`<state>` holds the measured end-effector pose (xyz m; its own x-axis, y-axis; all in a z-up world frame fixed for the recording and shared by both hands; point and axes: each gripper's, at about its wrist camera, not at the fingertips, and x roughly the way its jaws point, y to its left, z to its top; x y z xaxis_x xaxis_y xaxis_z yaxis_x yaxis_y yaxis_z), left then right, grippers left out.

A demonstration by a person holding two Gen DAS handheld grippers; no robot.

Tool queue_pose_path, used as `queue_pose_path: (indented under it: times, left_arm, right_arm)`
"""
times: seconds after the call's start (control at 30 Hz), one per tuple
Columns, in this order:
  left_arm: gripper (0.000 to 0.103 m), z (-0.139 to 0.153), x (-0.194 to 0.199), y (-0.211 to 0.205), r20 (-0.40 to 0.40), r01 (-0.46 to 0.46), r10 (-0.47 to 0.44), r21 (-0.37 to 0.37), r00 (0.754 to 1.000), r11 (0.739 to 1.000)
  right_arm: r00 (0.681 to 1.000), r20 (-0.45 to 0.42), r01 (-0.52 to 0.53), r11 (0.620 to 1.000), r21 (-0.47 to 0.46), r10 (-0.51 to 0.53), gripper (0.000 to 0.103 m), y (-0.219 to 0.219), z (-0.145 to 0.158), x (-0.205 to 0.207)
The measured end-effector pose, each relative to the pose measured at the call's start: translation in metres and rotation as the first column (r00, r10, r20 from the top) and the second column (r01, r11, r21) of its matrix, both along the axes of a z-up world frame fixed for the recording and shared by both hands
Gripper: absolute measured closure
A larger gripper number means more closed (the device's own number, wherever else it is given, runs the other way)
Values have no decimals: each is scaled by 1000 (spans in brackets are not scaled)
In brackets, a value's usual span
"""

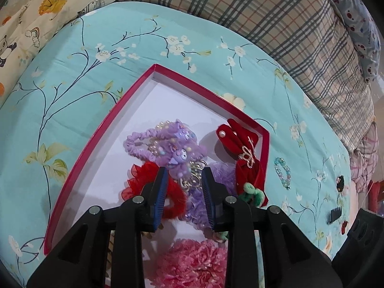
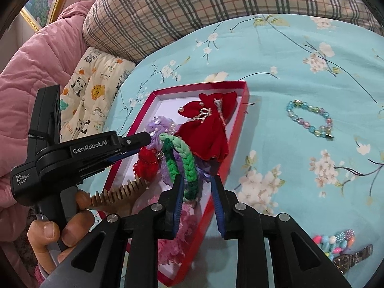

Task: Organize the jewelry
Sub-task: 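Lower both scrunchies into the tray and open both grippers, then move both open grippers toward the beaded bracelet and pink beaded hair tie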

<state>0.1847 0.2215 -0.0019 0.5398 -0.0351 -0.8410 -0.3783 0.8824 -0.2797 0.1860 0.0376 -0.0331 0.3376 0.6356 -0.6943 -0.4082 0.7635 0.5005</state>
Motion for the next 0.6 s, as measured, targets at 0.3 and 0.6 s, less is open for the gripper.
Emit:
queue_pose_path:
  times: [0.3,0.6]
  left_arm:
    - [68,7,-13,-11,9,14,-15,20,1000,1000]
    - [68,17,-25,-41,27,86,-87,19,996,996]
  right_arm:
    - [999,5,38,999,-4,-38,68,-25,3,-5]
    - [995,6,103,994,-37,-103,67,-75,-3,-9]
